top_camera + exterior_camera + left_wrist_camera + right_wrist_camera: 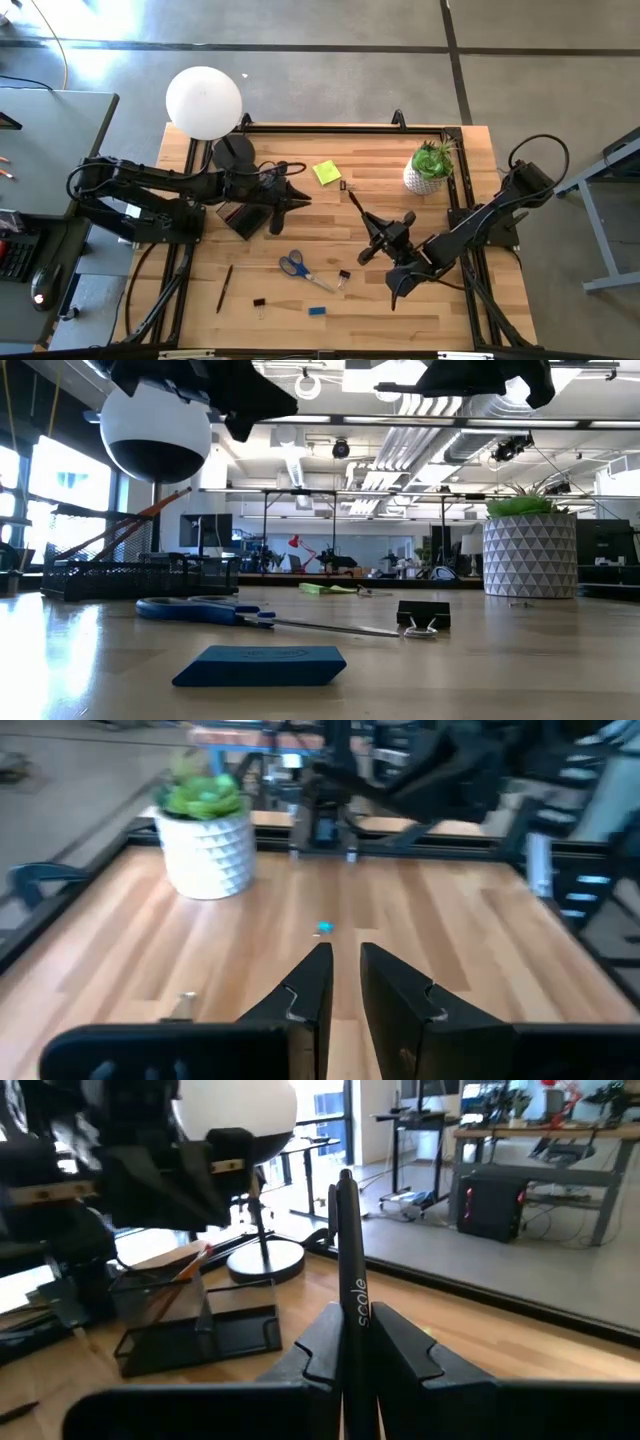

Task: Pick and place office supplies into organizer
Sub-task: Put the right black pen into the metal mesh desk organizer

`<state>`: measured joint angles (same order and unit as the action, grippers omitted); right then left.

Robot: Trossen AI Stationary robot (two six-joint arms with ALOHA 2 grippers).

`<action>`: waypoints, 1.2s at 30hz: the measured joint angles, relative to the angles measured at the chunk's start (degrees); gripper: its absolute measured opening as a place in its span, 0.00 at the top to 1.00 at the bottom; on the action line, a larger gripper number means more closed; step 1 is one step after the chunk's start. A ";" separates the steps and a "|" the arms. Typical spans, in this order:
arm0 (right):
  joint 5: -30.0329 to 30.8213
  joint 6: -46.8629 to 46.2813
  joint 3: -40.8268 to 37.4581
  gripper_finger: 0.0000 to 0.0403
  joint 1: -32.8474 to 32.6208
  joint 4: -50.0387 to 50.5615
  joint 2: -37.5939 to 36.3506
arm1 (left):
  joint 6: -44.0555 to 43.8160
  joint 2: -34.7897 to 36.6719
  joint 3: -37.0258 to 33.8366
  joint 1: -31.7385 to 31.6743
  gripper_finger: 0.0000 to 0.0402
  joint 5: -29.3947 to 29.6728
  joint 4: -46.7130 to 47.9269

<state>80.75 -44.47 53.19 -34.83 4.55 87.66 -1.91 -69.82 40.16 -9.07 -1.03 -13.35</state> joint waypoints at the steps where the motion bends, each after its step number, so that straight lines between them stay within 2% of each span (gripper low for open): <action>1: -0.83 0.44 0.00 0.94 0.30 -0.17 0.00 | 0.04 0.00 -0.38 -0.01 0.88 1.80 -0.27; 5: -3.35 1.31 0.00 0.94 1.97 -1.46 1.36 | 0.56 0.00 -1.09 0.01 0.88 7.44 -0.24; 13: -9.98 3.27 0.00 0.94 6.44 -5.68 5.39 | 2.65 0.00 -1.10 0.08 0.88 7.23 -0.13; 18: -11.76 11.63 -0.01 0.94 7.23 -13.55 6.12 | 3.88 0.24 -1.11 0.01 0.88 7.32 -0.02; 24: -12.24 26.96 -0.02 0.94 6.77 -24.90 6.12 | 4.54 0.28 -1.11 0.03 0.88 3.56 -0.85; 27: -12.27 33.60 -0.02 0.94 6.64 -28.63 6.12 | 4.57 0.28 -1.11 0.03 0.88 3.25 -1.25; 30: -12.25 39.86 -0.02 0.94 6.60 -31.56 6.12 | 4.11 0.28 -1.16 0.01 0.88 0.12 -3.14; 36: -12.28 53.42 -0.02 0.95 6.66 -39.22 4.68 | -2.11 0.31 -6.32 0.06 0.88 -9.85 -20.26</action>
<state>68.47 8.95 53.17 -28.16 -34.67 92.34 -4.02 -69.52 33.84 -9.02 -10.88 -33.61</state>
